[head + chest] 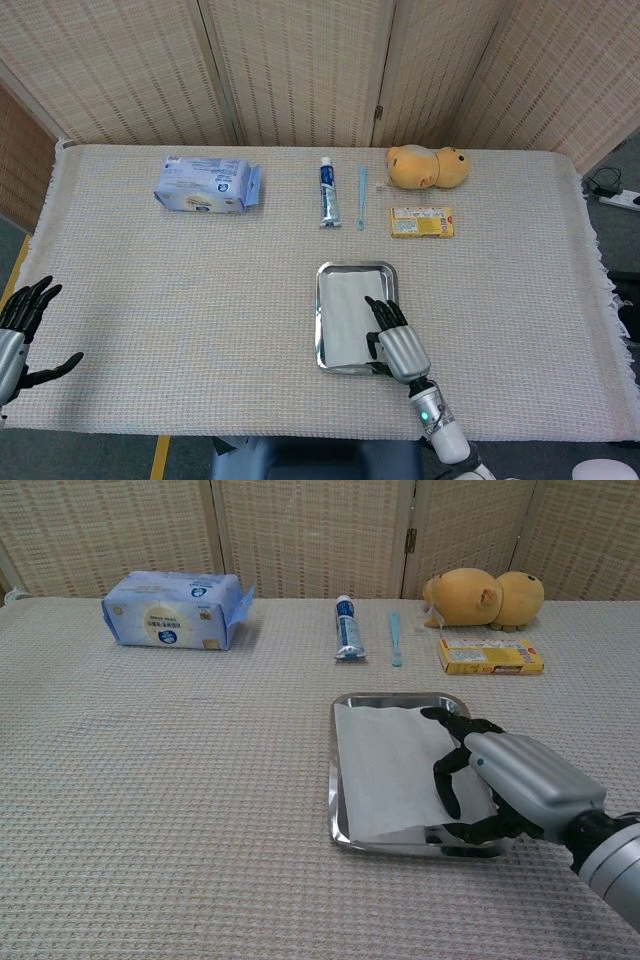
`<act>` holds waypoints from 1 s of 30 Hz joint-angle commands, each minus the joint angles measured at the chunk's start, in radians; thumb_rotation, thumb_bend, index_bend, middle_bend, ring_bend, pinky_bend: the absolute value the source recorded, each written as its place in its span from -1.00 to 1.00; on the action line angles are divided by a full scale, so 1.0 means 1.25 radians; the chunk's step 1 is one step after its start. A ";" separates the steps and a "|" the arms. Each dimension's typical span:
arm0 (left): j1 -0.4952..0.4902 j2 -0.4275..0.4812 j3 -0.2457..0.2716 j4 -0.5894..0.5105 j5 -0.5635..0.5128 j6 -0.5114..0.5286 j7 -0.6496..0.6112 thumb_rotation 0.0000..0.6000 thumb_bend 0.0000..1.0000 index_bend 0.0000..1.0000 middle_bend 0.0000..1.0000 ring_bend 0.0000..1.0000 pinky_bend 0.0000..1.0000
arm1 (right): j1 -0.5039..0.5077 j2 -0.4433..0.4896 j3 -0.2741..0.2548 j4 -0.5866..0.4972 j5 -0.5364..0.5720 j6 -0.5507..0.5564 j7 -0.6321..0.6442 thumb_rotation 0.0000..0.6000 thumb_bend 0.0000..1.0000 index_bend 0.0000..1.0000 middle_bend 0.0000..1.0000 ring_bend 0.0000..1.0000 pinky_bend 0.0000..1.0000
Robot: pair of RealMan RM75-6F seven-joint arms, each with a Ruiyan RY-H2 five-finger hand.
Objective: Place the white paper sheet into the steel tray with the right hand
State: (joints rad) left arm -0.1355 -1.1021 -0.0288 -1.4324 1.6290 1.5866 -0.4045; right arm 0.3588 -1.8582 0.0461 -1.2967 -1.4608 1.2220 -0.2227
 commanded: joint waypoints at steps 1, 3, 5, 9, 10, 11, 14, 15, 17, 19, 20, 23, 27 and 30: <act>0.000 -0.001 0.000 0.000 0.001 0.001 0.000 1.00 -0.49 -0.91 -1.00 -1.00 -0.89 | 0.000 0.007 0.001 -0.011 0.001 -0.001 -0.001 1.00 -0.11 -0.86 -1.00 -1.00 -1.00; -0.001 -0.001 0.000 0.001 0.002 0.001 0.000 1.00 -0.49 -0.91 -1.00 -1.00 -0.89 | 0.000 0.012 0.000 -0.017 0.001 -0.001 -0.002 1.00 -0.11 -0.87 -1.00 -1.00 -1.00; -0.001 -0.002 0.000 0.001 0.002 0.002 0.001 1.00 -0.49 -0.91 -1.00 -1.00 -0.89 | -0.001 0.017 0.000 -0.024 0.000 0.001 -0.001 1.00 -0.13 -0.89 -1.00 -1.00 -1.00; -0.001 -0.002 0.000 0.001 0.001 0.002 0.000 1.00 -0.49 -0.91 -1.00 -1.00 -0.89 | 0.000 0.020 0.007 -0.027 0.002 0.005 0.000 1.00 -0.16 -0.95 -1.00 -1.00 -1.00; -0.001 -0.002 0.000 0.001 0.001 0.002 0.001 1.00 -0.49 -0.91 -1.00 -1.00 -0.89 | 0.001 0.019 0.011 -0.025 0.003 0.006 -0.001 1.00 -0.17 -0.97 -1.00 -1.00 -1.00; -0.001 -0.002 0.000 0.001 0.001 0.001 0.002 1.00 -0.49 -0.91 -1.00 -1.00 -0.89 | 0.003 0.016 0.015 -0.021 0.006 0.004 -0.002 1.00 -0.18 -0.98 -1.00 -1.00 -1.00; -0.002 -0.003 0.000 0.001 0.001 0.000 0.002 1.00 -0.49 -0.91 -1.00 -1.00 -0.89 | 0.011 0.012 0.023 -0.022 0.018 -0.010 -0.010 1.00 -0.22 -1.00 -1.00 -1.00 -1.00; -0.002 -0.003 0.000 0.001 0.001 0.000 0.002 1.00 -0.49 -0.91 -1.00 -1.00 -0.89 | 0.013 0.011 0.024 -0.023 0.018 -0.012 -0.012 1.00 -0.22 -1.00 -1.00 -1.00 -1.00; -0.002 -0.003 0.000 0.003 0.000 0.000 0.000 1.00 -0.49 -0.90 -1.00 -1.00 -0.88 | 0.016 0.011 0.023 -0.026 0.020 -0.017 -0.017 1.00 -0.22 -1.00 -1.00 -1.00 -1.00; -0.003 -0.003 -0.001 0.005 -0.002 -0.002 -0.001 1.00 -0.49 -0.90 -1.00 -1.00 -0.88 | 0.018 0.017 0.024 -0.039 0.027 -0.025 -0.025 1.00 -0.22 -1.00 -1.00 -1.00 -1.00; -0.003 -0.003 -0.001 0.006 -0.003 -0.002 -0.002 1.00 -0.49 -0.90 -1.00 -1.00 -0.88 | 0.019 0.022 0.026 -0.049 0.032 -0.031 -0.028 1.00 -0.22 -1.00 -1.00 -1.00 -1.00; -0.004 -0.003 -0.002 0.008 -0.003 -0.003 -0.004 1.00 -0.50 -0.90 -1.00 -1.00 -0.87 | 0.027 0.054 0.035 -0.105 0.067 -0.064 -0.052 1.00 -0.23 -1.00 -1.00 -1.00 -1.00; -0.004 -0.005 0.000 0.008 0.000 -0.002 0.000 1.00 -0.50 -0.90 -1.00 -1.00 -0.86 | 0.045 0.106 0.059 -0.198 0.148 -0.124 -0.111 1.00 -0.24 -1.00 -1.00 -1.00 -1.00; -0.005 -0.005 0.000 0.008 -0.001 -0.004 0.003 1.00 -0.50 -0.90 -1.00 -1.00 -0.86 | 0.069 0.147 0.083 -0.269 0.249 -0.183 -0.159 1.00 -0.24 -1.00 -1.00 -1.00 -1.00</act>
State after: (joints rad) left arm -0.1414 -1.1089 -0.0286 -1.4222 1.6282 1.5814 -0.4004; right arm 0.4145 -1.7307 0.1170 -1.5478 -1.2544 1.0652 -0.3579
